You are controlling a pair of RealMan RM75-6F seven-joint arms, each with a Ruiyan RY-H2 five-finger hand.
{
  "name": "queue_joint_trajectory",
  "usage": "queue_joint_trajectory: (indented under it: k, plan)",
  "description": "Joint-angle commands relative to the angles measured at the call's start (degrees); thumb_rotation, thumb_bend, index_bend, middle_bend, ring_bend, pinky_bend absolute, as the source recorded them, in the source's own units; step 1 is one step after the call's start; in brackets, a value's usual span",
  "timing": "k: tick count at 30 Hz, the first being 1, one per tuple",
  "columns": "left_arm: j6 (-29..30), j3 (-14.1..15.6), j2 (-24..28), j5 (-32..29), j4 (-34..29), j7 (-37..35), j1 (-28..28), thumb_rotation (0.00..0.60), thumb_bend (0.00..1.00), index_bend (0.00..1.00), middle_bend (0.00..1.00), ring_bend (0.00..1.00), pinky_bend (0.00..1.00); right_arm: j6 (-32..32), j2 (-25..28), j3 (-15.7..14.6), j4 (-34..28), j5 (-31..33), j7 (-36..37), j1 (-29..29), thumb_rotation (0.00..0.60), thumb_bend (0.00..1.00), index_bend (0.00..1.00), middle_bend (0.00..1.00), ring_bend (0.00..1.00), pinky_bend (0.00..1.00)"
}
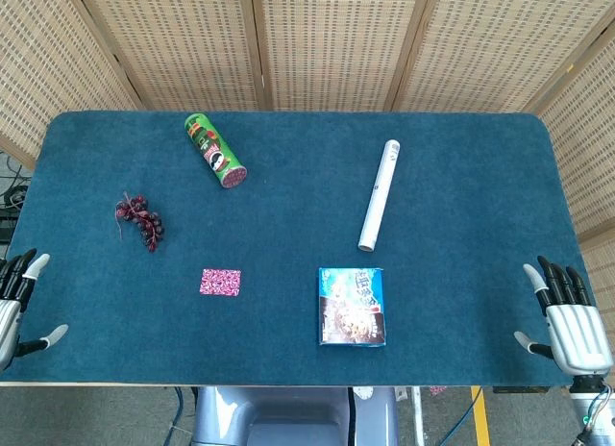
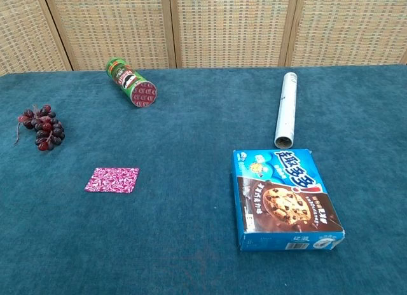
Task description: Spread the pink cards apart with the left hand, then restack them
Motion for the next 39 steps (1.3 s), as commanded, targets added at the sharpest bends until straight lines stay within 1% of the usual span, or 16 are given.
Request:
queue_joint_trajectory:
  k: [1, 8, 10, 11, 13, 15, 16, 17, 18, 20, 24, 26, 28, 30, 33, 39]
  plan:
    - [0.0, 0.0, 0.0, 0.0, 0.0, 0.0, 0.0, 0.6, 0.0, 0.0, 0.0, 0.0, 0.0, 0.1, 0.0, 0.0, 0.1, -0.1, 0.0, 0.0, 0.6, 0.0, 0.0, 0.0, 0.0, 0.0]
    - [-1.2, 0.4, 0.1, 1.0, 0.4, -1.5, -0.7, 0.6, 0.0, 0.0, 0.0, 0.0, 0.0, 0.2, -0.1, 0.0, 0.1, -0.2, 0.1, 0.0, 0.6, 0.0, 0.0, 0.0, 0.0, 0.0]
    - [-2.3, 1.4, 0.4, 4.4, 1.7, -6.4, -1.8, 0.6, 0.0, 0.0, 0.0, 0.0, 0.0, 0.1, -0.1, 0.0, 0.1, -0.1, 0.1, 0.0, 0.6, 0.0, 0.0, 0.0, 0.0, 0.0]
    - [-3.2, 2.2, 0.1, 6.6, 3.0, -10.9, -2.8, 0.6, 0.02, 0.0, 0.0, 0.0, 0.0, 0.2, -0.1, 0.0, 0.1, -0.2, 0.0, 0.0, 0.6, 0.0, 0.0, 0.0, 0.0, 0.0]
    - [-4.5, 2.7, -1.1, 8.7, 6.3, -15.1, -4.3, 0.6, 0.15, 0.0, 0.0, 0.0, 0.0, 0.2, -0.1, -0.1, 0.1, -0.4, -0.1, 0.0, 0.6, 0.0, 0.0, 0.0, 0.0, 0.0]
    - [-5.1, 2.6, -2.8, 9.5, 8.4, -16.5, -5.2, 0.6, 0.5, 0.0, 0.0, 0.0, 0.0, 0.1, 0.0, -0.1, 0.1, -0.3, 0.0, 0.0, 0.6, 0.0, 0.0, 0.0, 0.0, 0.0]
    - [-5.7, 2.7, -3.7, 9.7, 9.2, -17.6, -5.8, 0.6, 0.62, 0.0, 0.0, 0.0, 0.0, 0.0, 0.0, -0.1, 0.1, -0.2, 0.1, 0.0, 0.6, 0.0, 0.0, 0.0, 0.0, 0.0]
    - [-6.3, 2.9, -4.3, 10.1, 9.6, -18.6, -6.3, 0.6, 0.79, 0.0, 0.0, 0.0, 0.0, -0.1, 0.0, -0.1, 0.1, -0.2, 0.2, 0.0, 0.6, 0.0, 0.0, 0.0, 0.0, 0.0]
    - [-6.6, 2.9, -4.7, 10.2, 10.1, -19.3, -6.7, 0.6, 0.91, 0.0, 0.0, 0.0, 0.0, -0.2, 0.0, -0.1, 0.1, -0.1, 0.3, 0.1, 0.6, 0.0, 0.0, 0.0, 0.0, 0.0]
    - [-8.3, 3.1, -5.6, 10.5, 10.8, -20.0, -8.0, 0.6, 0.99, 0.0, 0.0, 0.0, 0.0, -0.4, 0.2, -0.1, 0.0, 0.0, 0.6, 0.1, 0.6, 0.0, 0.0, 0.0, 0.0, 0.0]
    - [-11.3, 3.0, -6.7, 10.6, 10.6, -21.4, -10.4, 0.6, 1.0, 0.0, 0.0, 0.0, 0.0, -0.6, 0.1, -0.1, 0.1, 0.1, 0.8, 0.2, 0.6, 0.0, 0.0, 0.0, 0.0, 0.0]
    - [-15.0, 3.0, -7.1, 10.9, 10.2, -23.4, -13.2, 0.6, 1.0, 0.0, 0.0, 0.0, 0.0, -0.7, 0.2, -0.1, 0.0, 0.1, 0.8, 0.2, 0.6, 0.0, 0.0, 0.0, 0.0, 0.0]
    - [-16.6, 3.0, -7.0, 10.8, 9.9, -24.4, -14.4, 0.6, 1.0, 0.0, 0.0, 0.0, 0.0, -0.7, 0.2, -0.1, 0.0, 0.2, 0.8, 0.2, 0.6, 0.0, 0.0, 0.0, 0.0, 0.0]
    - [-20.1, 3.0, -6.8, 11.1, 9.2, -26.0, -17.1, 0.6, 1.0, 0.0, 0.0, 0.0, 0.0, -0.8, 0.2, -0.1, -0.1, 0.2, 0.7, 0.3, 0.6, 0.0, 0.0, 0.0, 0.0, 0.0]
    - [-24.3, 2.7, -6.9, 10.8, 8.1, -26.1, -20.4, 0.6, 1.0, 0.0, 0.0, 0.0, 0.0, -1.0, 0.3, -0.1, -0.2, 0.3, 0.5, 0.3, 0.6, 0.0, 0.0, 0.0, 0.0, 0.0]
    - [-28.9, 2.9, -8.3, 10.2, 6.5, -24.9, -23.8, 0.6, 1.0, 0.0, 0.0, 0.0, 0.0, -1.2, 0.3, -0.1, -0.3, 0.6, 0.7, 0.4, 0.6, 0.0, 0.0, 0.0, 0.0, 0.0]
